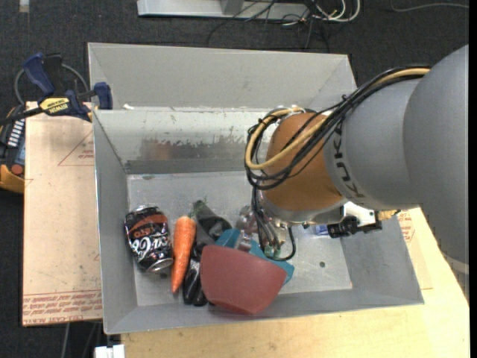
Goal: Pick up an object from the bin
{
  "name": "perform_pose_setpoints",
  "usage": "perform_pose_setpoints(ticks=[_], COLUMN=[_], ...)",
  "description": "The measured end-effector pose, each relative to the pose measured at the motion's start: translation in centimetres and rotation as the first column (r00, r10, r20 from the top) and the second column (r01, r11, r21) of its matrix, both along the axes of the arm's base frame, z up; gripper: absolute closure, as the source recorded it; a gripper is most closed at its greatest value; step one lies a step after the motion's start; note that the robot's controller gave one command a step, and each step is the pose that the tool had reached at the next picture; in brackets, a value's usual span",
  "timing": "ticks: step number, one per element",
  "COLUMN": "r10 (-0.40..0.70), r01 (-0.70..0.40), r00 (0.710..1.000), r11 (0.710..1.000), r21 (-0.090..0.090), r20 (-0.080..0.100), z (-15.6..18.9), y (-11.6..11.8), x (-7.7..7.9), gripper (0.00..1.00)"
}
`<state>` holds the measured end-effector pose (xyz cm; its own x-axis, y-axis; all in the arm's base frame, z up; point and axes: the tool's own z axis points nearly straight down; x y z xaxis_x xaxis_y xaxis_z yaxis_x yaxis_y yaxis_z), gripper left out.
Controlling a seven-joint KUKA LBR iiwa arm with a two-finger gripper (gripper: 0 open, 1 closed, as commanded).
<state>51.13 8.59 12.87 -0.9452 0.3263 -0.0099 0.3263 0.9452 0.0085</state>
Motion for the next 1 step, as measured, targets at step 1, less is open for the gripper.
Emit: perform_pose_setpoints(ticks=[1], r10=[0.0], r01=[0.0], r00=[1.0], r11=[1.0], r21=[0.0], r20=[0.0], z=[0.91], y=[-0.01], x=[-0.01], gripper=[1.0])
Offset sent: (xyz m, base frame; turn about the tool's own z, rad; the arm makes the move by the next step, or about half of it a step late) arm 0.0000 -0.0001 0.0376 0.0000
